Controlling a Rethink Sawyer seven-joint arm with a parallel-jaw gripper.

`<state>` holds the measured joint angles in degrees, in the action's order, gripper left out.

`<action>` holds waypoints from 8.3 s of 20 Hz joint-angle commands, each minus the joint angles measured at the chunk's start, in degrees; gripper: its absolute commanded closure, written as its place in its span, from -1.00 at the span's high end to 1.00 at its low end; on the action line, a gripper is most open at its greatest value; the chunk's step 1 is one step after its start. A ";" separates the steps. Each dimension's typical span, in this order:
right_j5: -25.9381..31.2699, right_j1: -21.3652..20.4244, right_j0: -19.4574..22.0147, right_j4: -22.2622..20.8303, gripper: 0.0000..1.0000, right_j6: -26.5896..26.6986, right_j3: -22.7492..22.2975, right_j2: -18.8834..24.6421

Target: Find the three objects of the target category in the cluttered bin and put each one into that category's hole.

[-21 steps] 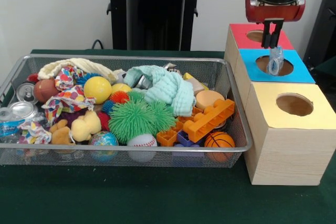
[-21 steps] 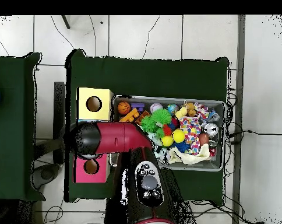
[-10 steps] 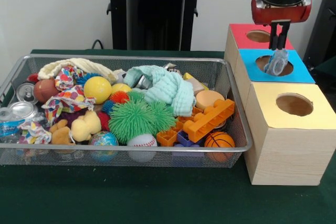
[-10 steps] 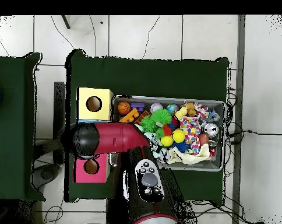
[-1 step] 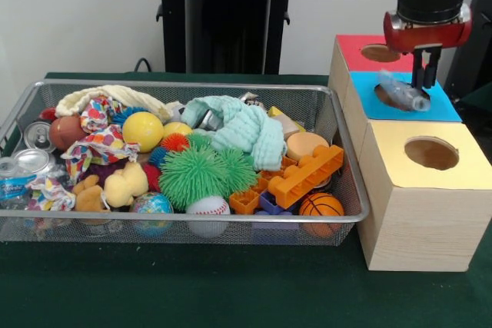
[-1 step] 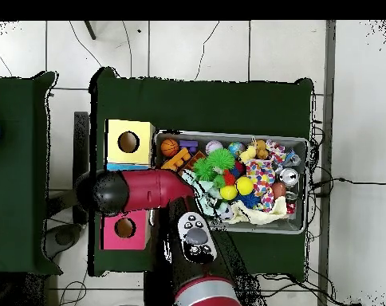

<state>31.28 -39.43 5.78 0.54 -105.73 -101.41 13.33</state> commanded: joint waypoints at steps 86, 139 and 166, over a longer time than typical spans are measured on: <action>34.87 13.30 37.68 -31.10 -1.00 54.67 40.39 18.52; 30.52 12.31 44.22 -34.57 1.00 100.77 28.48 24.53; 30.14 16.23 48.19 -38.22 1.00 111.96 31.16 26.13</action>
<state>61.42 -26.11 53.02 -33.74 -8.82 -69.62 37.76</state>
